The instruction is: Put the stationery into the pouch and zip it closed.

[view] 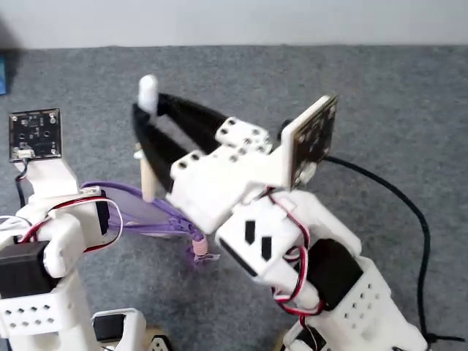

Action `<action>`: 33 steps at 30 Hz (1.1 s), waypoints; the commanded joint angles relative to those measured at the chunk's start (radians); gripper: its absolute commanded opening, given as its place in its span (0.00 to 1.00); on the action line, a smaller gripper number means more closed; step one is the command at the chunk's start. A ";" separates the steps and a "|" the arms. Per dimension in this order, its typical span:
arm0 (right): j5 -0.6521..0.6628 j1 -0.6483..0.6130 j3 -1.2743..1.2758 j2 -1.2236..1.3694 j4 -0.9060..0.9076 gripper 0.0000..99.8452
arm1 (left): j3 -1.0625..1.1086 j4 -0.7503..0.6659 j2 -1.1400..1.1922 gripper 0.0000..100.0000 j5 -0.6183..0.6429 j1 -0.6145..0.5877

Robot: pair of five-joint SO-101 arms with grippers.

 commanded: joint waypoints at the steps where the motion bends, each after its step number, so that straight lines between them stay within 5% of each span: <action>1: 0.031 -0.044 -0.006 -0.019 -0.021 0.01 | 0.056 -0.003 0.025 0.01 0.002 -0.002; 9: 0.031 -0.050 0.107 -0.022 -0.028 0.01 | 0.056 -0.003 0.025 0.01 0.002 -0.002; 18: 0.037 -0.059 0.331 -0.027 -0.242 0.01 | 0.056 -0.003 0.025 0.01 0.002 -0.002; 22: 0.066 -0.081 0.334 -0.028 -0.116 0.03 | 0.056 -0.003 0.025 0.01 0.002 -0.003; 27: 0.078 -0.094 0.318 -0.028 0.007 0.21 | 0.056 -0.003 0.025 0.01 0.002 -0.003; 33: 0.078 -0.094 0.276 -0.028 0.024 0.22 | 0.056 -0.003 0.025 0.01 0.002 -0.003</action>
